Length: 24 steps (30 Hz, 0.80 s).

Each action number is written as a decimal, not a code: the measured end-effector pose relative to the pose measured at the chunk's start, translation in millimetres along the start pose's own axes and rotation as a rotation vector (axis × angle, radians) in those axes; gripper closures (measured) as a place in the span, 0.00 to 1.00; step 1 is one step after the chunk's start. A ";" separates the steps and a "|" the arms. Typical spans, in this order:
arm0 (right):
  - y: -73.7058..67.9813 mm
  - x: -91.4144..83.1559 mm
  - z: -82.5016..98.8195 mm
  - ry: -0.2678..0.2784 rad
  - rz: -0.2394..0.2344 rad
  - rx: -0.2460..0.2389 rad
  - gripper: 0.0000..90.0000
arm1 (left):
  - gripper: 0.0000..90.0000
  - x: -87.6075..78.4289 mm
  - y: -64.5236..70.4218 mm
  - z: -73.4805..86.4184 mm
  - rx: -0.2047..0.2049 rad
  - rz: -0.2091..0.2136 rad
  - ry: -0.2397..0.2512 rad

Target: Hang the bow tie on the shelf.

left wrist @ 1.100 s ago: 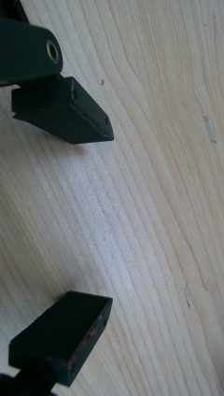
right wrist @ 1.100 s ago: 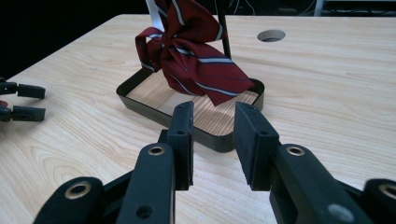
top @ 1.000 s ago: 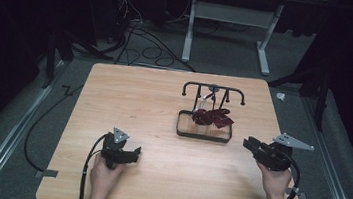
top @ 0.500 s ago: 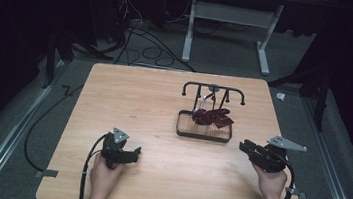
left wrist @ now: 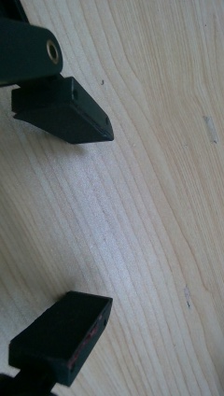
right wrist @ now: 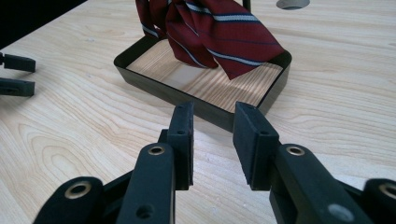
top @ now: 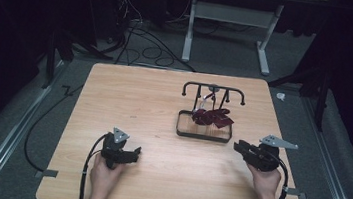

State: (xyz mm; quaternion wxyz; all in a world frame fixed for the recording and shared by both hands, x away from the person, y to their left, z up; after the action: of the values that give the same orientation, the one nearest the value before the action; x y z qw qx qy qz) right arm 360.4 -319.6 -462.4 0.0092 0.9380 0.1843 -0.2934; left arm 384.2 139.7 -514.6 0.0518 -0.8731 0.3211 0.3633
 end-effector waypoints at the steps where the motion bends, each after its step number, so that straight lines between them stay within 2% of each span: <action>1: -0.4 0.8 0.2 -0.004 0.000 0.000 0.78 | 0.19 0.0 0.0 0.0 0.000 0.000 0.000; 24: -6.4 20.9 7.8 -0.052 0.013 -0.027 0.78 | 0.19 0.0 0.0 0.0 0.000 0.000 0.000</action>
State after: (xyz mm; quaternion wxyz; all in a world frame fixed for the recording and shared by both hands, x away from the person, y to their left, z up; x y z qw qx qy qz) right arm 369.8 -307.5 -479.9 0.0287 0.9311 0.1820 -0.3148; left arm 384.2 139.7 -514.6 0.0516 -0.8731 0.3210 0.3632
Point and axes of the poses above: each handheld gripper's, and its own axes: x roughly forward along the jaws, z roughly out of its underside, y roughly to its right, the point moved 1 cm from there along x, roughly forward along the jaws, and after that the axes turned 11 degrees about z, right-handed, at the moved point
